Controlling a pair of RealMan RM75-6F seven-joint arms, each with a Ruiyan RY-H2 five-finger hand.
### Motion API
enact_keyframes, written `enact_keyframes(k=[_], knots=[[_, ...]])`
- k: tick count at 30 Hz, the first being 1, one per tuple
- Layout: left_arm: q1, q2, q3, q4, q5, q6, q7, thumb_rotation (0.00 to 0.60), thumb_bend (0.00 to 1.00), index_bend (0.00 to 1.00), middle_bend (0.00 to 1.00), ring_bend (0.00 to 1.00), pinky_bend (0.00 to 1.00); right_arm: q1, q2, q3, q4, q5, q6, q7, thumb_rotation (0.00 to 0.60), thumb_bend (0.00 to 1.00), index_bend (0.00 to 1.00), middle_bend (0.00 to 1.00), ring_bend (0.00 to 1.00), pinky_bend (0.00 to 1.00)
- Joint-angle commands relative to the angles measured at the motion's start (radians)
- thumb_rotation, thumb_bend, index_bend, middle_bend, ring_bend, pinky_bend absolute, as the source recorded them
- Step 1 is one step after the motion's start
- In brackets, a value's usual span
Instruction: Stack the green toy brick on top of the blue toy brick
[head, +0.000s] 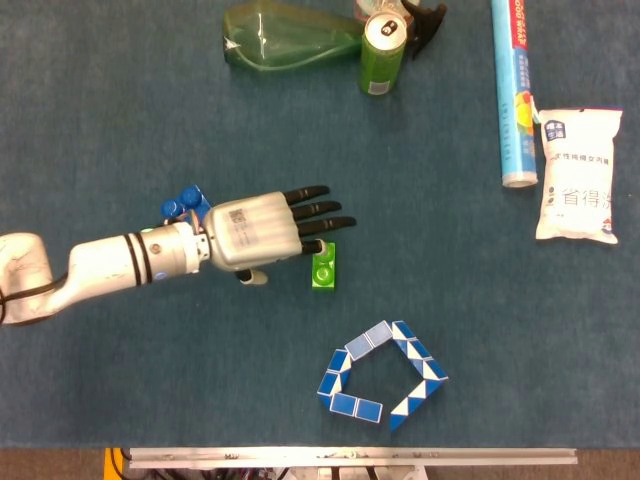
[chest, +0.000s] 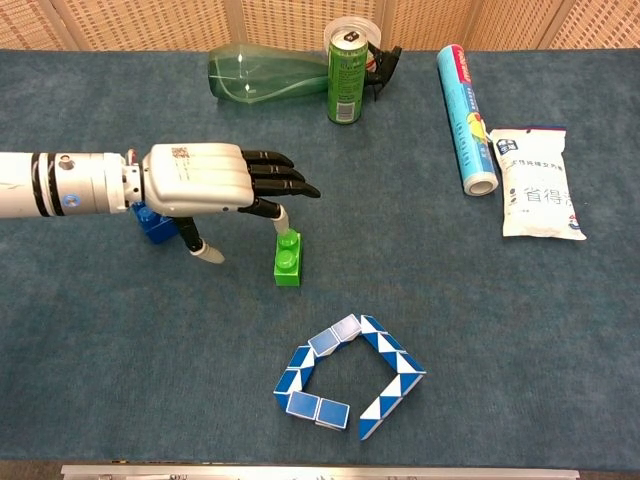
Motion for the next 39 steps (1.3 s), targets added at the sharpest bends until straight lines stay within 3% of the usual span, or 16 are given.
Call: enact_keyframes(k=[1, 25, 39], knots=[[-0.031, -0.022, 0.006, 0.015, 0.004, -0.024, -0.006, 0.6, 0.14, 0.28, 0.0, 0.0, 0.04, 0.002, 0.001, 0.003, 0.006, 0.009, -0.01, 0.007, 0.6, 0.24, 0.43, 0.43, 0.33, 0.41], [-0.129, -0.139, 0.054, 0.103, -0.034, -0.062, -0.056, 0.6, 0.14, 0.29, 0.0, 0.0, 0.04, 0.0, 0.011, 0.01, 0.026, 0.016, -0.026, 0.063, 0.6, 0.24, 0.43, 0.43, 0.33, 0.41], [-0.13, -0.17, 0.09, 0.171, -0.03, 0.002, -0.071, 0.6, 0.14, 0.31, 0.0, 0.0, 0.05, 0.003, 0.009, 0.01, 0.024, 0.016, -0.031, 0.052, 0.6, 0.24, 0.43, 0.43, 0.33, 0.41]])
